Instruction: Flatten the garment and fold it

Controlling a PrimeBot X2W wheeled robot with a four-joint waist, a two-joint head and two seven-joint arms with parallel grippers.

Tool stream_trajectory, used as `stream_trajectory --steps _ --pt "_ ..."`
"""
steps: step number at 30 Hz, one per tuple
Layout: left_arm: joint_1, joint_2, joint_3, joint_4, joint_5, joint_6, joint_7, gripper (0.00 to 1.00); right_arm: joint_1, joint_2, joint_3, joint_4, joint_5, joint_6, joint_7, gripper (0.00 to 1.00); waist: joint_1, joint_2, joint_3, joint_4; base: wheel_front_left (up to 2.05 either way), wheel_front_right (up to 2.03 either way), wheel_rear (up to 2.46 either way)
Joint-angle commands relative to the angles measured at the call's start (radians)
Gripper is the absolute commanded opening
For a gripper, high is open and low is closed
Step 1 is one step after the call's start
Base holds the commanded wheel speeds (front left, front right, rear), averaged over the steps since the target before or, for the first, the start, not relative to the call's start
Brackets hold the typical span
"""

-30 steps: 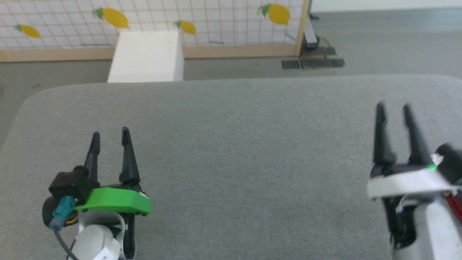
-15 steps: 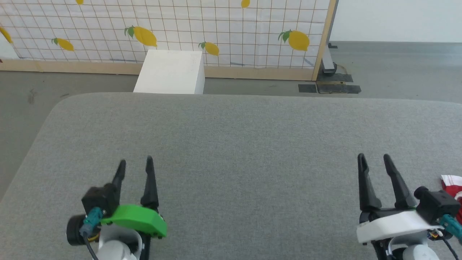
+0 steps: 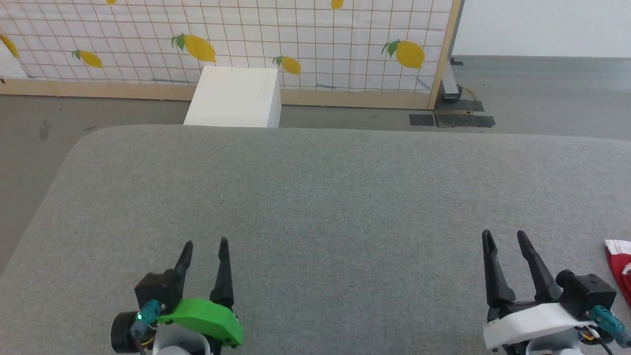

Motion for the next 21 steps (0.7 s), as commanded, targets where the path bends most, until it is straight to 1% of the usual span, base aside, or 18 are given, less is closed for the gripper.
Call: stream_trajectory --steps 1,7,8,21 --pt "0.016 -0.005 -0.001 0.002 0.007 -0.006 -0.005 1.0 0.011 -0.001 0.001 0.004 -0.006 -0.001 -0.006 1.0 0.0001 0.0 0.0 0.0 0.0 0.0 0.0" --pt "0.016 -0.012 0.004 0.0 0.015 -0.011 -0.005 1.0 0.014 -0.001 0.003 0.008 -0.003 -0.001 -0.006 1.0 0.0001 0.0 -0.001 -0.003 0.0 0.0 0.0" --pt "0.0 -0.007 0.002 -0.001 0.005 -0.008 0.0 0.0 0.001 0.0 0.001 0.006 0.0 0.0 0.001 0.0 0.0001 0.0 -0.001 -0.003 0.0 0.0 0.0" --pt "0.003 -0.01 0.011 -0.014 0.023 -0.011 0.015 0.0 -0.001 0.0 0.001 -0.003 -0.013 0.0 0.015 0.0 0.0001 0.0 0.0 -0.007 0.0 0.0 0.0"
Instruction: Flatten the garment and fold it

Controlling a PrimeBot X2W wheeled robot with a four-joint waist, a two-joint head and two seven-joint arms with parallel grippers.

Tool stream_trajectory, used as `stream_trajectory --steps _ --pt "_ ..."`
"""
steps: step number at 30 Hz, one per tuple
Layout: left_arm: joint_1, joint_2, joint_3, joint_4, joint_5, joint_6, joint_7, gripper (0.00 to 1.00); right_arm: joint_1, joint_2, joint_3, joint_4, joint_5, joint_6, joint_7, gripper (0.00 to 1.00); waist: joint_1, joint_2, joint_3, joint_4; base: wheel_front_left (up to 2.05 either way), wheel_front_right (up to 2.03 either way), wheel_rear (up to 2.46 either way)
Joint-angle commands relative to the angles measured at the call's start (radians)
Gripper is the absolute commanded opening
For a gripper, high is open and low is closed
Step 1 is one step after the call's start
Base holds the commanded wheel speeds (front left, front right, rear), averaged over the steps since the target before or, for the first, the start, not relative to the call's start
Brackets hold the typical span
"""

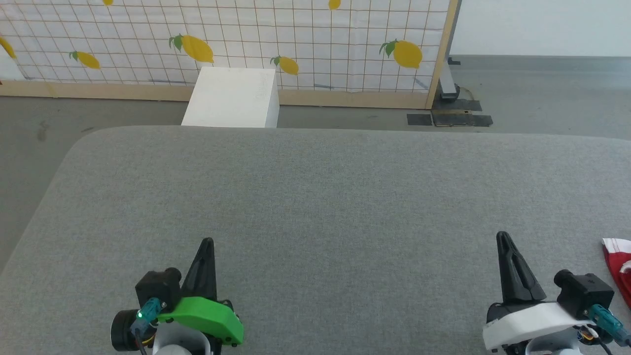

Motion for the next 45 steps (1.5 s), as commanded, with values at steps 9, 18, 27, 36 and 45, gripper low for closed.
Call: stream_trajectory --steps 9,18,27,36,45 --pt "0.008 -0.008 0.019 -0.025 0.036 -0.007 0.023 0.0 -0.003 0.0 0.002 -0.019 -0.029 0.0 0.022 0.0 0.0 0.0 0.002 -0.006 0.0 0.0 0.0" --pt "0.012 -0.013 0.032 -0.043 0.06 -0.01 0.041 0.0 -0.004 0.0 0.003 -0.031 -0.046 0.0 0.04 0.0 0.0 0.0 0.003 -0.011 0.0 0.0 0.0" --pt "0.016 -0.018 0.046 -0.061 0.084 -0.014 0.06 0.0 -0.006 0.0 0.005 -0.043 -0.064 0.0 0.058 0.0 0.0 0.0 0.004 -0.016 0.0 0.0 0.0" --pt "0.021 -0.023 0.06 -0.079 0.109 -0.018 0.078 0.0 -0.008 0.0 0.006 -0.056 -0.081 0.0 0.076 0.0 0.0 0.0 0.006 -0.021 0.0 0.0 0.0" --pt "0.025 -0.028 0.074 -0.097 0.133 -0.022 0.096 0.0 -0.009 0.0 0.007 -0.068 -0.098 0.0 0.094 0.0 0.0 0.0 0.007 -0.026 0.0 0.0 0.0"
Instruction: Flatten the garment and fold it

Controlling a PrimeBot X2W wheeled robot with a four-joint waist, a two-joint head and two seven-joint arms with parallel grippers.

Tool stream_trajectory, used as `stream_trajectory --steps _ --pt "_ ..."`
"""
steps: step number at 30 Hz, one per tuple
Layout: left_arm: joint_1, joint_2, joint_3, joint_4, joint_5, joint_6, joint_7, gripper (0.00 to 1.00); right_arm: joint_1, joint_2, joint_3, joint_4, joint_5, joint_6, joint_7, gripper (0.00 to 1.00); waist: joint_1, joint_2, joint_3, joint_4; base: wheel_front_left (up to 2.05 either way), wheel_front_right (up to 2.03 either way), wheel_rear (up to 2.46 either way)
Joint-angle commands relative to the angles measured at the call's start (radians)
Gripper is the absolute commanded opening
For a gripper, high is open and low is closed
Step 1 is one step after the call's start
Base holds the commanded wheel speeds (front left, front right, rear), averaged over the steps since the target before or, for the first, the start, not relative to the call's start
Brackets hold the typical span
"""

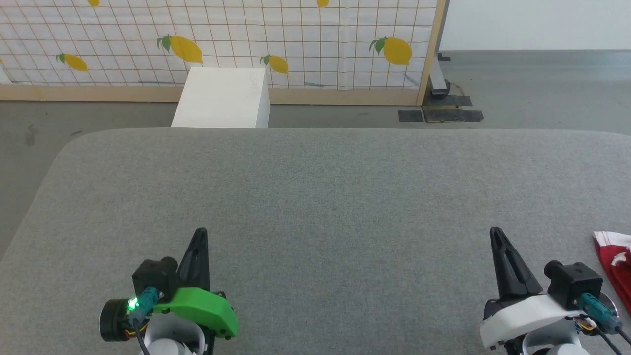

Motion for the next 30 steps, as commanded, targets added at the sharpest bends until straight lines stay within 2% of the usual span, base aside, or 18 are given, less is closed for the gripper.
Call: stream_trajectory --steps 1,30 --pt "0.015 -0.005 0.006 -0.008 0.014 -0.004 0.006 0.0 -0.009 0.0 0.001 -0.009 -0.013 0.0 0.008 0.0 0.0 0.0 0.0 -0.001 0.0 0.0 0.0" --pt "0.029 -0.021 0.051 -0.066 0.092 -0.017 0.065 0.0 -0.014 0.0 0.005 -0.049 -0.07 -0.001 0.067 0.0 0.0 0.0 0.005 -0.018 0.0 0.0 0.0"
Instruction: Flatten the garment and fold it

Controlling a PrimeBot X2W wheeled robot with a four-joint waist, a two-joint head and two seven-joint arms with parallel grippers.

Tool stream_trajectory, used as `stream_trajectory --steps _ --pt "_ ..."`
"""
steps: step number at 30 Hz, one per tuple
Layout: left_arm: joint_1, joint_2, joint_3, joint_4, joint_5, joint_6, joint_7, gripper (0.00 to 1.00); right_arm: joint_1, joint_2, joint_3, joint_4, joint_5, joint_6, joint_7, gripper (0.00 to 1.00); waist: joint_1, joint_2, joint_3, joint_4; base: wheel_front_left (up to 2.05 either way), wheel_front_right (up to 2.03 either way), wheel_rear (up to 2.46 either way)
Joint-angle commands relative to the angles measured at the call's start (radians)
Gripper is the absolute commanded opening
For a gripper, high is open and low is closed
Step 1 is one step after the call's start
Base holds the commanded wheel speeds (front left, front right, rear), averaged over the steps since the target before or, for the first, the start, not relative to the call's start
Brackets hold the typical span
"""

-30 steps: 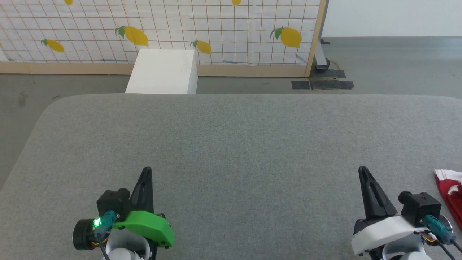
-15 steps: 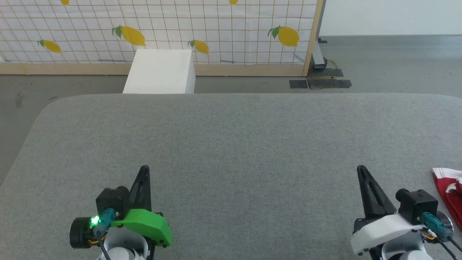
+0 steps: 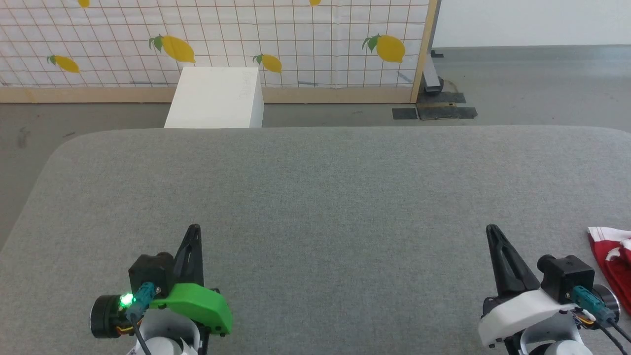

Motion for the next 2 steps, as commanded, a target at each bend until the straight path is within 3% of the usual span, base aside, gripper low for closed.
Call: stream_trajectory --steps 1,2 --pt "0.016 -0.006 0.008 -0.008 0.02 -0.007 0.008 0.0 -0.013 0.0 0.001 -0.01 -0.013 -0.001 0.007 0.0 0.0 0.0 0.0 -0.001 0.0 0.0 0.0" --pt "0.017 -0.007 0.009 -0.011 0.023 -0.008 0.01 0.0 -0.013 0.0 0.002 -0.012 -0.015 -0.001 0.009 0.0 0.0 0.0 0.0 -0.002 0.0 0.0 0.0"
